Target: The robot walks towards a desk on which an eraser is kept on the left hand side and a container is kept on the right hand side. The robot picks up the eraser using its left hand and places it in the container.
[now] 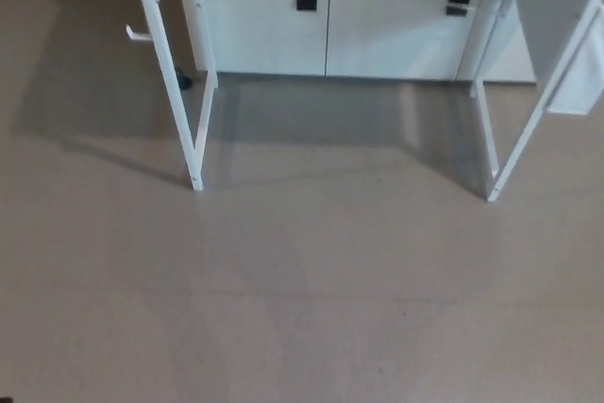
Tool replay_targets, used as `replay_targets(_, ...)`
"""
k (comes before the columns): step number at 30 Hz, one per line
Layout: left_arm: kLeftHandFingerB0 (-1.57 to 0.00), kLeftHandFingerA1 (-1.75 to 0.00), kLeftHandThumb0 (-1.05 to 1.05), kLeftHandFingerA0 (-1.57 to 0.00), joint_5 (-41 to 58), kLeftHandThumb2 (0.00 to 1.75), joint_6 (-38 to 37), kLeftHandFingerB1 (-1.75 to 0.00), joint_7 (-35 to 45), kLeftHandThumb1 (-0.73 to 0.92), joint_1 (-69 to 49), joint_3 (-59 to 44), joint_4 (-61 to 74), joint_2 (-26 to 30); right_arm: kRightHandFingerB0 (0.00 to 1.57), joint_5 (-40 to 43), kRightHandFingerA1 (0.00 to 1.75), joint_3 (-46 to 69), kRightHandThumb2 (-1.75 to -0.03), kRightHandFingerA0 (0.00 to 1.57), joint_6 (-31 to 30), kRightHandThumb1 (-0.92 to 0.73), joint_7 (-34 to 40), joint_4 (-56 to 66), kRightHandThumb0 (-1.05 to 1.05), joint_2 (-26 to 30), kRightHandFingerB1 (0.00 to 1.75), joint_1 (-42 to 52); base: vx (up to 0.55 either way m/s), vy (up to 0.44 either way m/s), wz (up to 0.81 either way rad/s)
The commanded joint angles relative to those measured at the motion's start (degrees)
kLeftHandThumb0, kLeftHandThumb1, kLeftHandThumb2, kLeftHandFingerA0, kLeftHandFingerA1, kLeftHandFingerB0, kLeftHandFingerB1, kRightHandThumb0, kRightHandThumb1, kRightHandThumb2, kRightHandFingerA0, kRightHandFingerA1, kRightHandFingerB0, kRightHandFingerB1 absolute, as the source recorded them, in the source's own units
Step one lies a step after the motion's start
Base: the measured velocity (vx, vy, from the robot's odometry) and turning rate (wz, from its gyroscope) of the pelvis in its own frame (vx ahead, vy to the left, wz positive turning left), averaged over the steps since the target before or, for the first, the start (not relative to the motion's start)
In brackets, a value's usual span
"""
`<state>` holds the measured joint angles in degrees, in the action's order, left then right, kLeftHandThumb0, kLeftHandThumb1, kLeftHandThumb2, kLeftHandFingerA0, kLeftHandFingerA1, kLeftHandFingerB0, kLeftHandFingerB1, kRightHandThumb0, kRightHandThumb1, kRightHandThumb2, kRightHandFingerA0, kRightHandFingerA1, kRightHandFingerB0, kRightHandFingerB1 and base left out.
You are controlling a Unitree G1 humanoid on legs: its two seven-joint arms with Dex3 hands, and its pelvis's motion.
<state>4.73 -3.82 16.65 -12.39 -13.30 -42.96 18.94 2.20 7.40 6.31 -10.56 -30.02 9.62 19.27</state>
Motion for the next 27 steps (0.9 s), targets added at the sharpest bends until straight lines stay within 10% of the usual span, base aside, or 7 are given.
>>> replay_targets(1, -0.14, -0.53, -0.03, -0.26, -0.4, 0.89, -2.5, -0.47, -1.4, 0.45, -0.3, -0.1, -0.5, 0.3, 0.23, 0.0, 0.64, 0.2, -0.87, 0.45, 1.4, -0.42, -0.1, -0.5, -0.15, 0.8, 0.53, 0.2, 0.09, 0.010, 0.10)
replay_targets(27, -0.16, -0.54, -0.06, -0.27, -3.9, 0.88, -7.8, -0.48, -3.4, 0.44, -2.7, 4.5, 1.4, 1.9, 0.23, 0.1, 0.63, -0.2, -0.87, 0.44, 2.2, -0.41, -0.4, -1.5, -0.16, 0.8, 0.53, -0.3, 0.19, -0.095, 0.02)
